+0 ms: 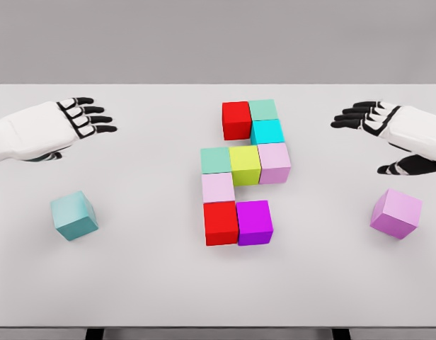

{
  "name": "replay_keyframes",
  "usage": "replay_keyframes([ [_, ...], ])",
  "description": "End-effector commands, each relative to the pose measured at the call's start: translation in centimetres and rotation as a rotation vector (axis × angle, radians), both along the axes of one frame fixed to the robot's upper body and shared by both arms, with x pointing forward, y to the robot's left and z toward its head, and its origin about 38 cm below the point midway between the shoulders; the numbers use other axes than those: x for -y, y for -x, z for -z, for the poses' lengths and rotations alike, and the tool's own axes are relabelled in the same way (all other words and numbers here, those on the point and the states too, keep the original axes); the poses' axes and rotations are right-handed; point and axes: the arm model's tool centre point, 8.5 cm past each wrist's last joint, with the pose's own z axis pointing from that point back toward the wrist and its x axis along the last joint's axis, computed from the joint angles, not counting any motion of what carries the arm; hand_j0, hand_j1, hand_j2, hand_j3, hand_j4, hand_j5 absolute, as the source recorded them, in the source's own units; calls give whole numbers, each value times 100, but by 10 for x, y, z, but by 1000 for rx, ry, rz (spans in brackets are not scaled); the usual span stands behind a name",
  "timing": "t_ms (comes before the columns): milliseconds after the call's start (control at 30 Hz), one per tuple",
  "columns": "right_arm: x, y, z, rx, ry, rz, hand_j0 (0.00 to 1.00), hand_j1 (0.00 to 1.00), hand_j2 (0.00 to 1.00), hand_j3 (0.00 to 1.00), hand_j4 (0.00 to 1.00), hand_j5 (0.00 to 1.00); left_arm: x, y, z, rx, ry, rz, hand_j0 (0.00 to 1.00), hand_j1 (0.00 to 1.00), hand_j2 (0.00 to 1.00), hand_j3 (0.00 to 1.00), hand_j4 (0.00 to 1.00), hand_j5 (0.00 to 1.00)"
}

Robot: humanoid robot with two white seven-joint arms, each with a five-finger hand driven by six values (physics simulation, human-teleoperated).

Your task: Assemble the squares on the desktop into the number 2

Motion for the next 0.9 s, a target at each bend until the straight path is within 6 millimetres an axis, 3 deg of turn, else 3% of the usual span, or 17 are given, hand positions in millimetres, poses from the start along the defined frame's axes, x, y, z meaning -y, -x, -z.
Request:
replay_keyframes([
  [0, -4, 1, 5, -14, 11, -12, 100, 100, 100, 100, 100, 100, -7, 1, -3, -1, -18, -10, 100, 100, 100, 100, 100, 100],
  [67, -2, 1, 5, -11, 36, -9, 100, 100, 100, 100, 100, 100, -10, 2, -5, 0, -26, -16, 100, 100, 100, 100, 100, 100],
  [100, -13, -6, -3, 5, 42, -42, 100, 100, 100, 100, 100, 100, -10, 2, -5, -1, -27, -16, 100, 100, 100, 100, 100, 100],
  [133, -10, -16, -23, 54, 49, -33, 100, 100, 100, 100, 100, 100, -16, 4, -8, -1, -46, -23, 100, 100, 100, 100, 100, 100],
  [233, 8, -11, -41, 15, 287, -39, 100, 100, 100, 100, 100, 100, -30, 13, -16, -12, -114, -34, 100, 100, 100, 100, 100, 100],
  [367, 25, -1, -21, -89, 469, -44, 100, 100, 100, 100, 100, 100, -40, 28, -21, -43, -205, -22, 100, 100, 100, 100, 100, 100],
  [433, 33, 8, -6, -150, 498, -40, 100, 100, 100, 100, 100, 100, -40, 36, -4, -124, -175, -15, 100, 100, 100, 100, 100, 100],
  [500, 52, 16, -14, -166, 540, 4, 100, 100, 100, 100, 100, 100, -42, 40, 5, -182, -136, -24, 100, 100, 100, 100, 100, 100],
  [567, 59, 24, -9, -199, 563, 10, 100, 100, 100, 100, 100, 100, -44, 47, 18, -251, -108, -30, 100, 100, 100, 100, 100, 100],
  [667, 51, 29, 12, -244, 558, -30, 100, 100, 100, 100, 100, 100, -54, 53, 20, -311, -61, -63, 100, 100, 100, 100, 100, 100],
  [767, 30, 11, 34, -228, 527, -74, 100, 100, 100, 100, 100, 100, -62, 55, 26, -356, -19, -99, 100, 100, 100, 100, 100, 100],
  [867, 37, -4, 51, -233, 548, -39, 100, 100, 100, 100, 100, 100, -60, 58, 34, -378, -20, -93, 100, 100, 100, 100, 100, 100],
])
